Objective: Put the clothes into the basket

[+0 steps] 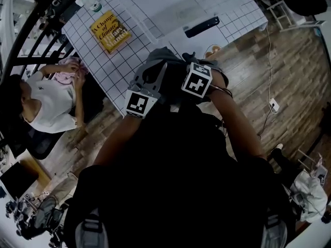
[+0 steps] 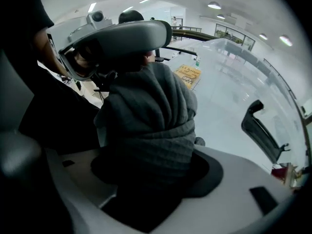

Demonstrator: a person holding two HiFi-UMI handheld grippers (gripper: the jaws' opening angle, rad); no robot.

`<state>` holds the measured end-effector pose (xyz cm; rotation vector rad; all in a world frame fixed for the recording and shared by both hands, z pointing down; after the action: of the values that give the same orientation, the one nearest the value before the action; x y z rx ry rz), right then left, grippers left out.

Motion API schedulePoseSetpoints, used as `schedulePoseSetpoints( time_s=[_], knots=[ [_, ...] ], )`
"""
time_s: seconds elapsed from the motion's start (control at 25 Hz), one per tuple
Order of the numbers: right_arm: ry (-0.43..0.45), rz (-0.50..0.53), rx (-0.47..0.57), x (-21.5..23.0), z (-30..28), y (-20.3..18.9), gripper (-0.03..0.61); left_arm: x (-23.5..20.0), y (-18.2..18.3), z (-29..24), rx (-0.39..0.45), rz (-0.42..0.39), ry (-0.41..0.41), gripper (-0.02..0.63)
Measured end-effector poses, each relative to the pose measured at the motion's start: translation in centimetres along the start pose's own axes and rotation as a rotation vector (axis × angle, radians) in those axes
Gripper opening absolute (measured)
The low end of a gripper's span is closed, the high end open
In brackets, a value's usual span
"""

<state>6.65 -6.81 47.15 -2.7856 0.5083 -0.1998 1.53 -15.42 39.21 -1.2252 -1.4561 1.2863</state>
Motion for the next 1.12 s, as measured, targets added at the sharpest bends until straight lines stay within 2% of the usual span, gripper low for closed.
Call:
schedulePoseSetpoints(
  time_s=[0.4,0.76,1.12],
  knots=[
    [-0.016,0.159,0.006,1.9,6.6,-3.6,0.305,3.2,3.4,-2.9,0.025,0.009,0.080,0.003],
    [-0.076,0.307,0.034,4.7,11.8,-5.3,0.307,4.8,8.2,-5.3,0.011,-0.039,0.198,0.003],
    [-0.098,0.463,0.012,6.4,15.3,-5.9,0.308,5.8,10.6,-6.4,0.032,-0.105,0.308,0.003]
  ],
)
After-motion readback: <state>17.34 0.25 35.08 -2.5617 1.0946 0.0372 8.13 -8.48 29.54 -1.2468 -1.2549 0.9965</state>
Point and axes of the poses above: the fingertips, and each gripper's own axes: z backward along the fingers, x to its right, y out of its top, the point moved 5 cm from there along z, backward along the fingers, and after that the axes turned 1 degree about -y, right-handed, at the moved point
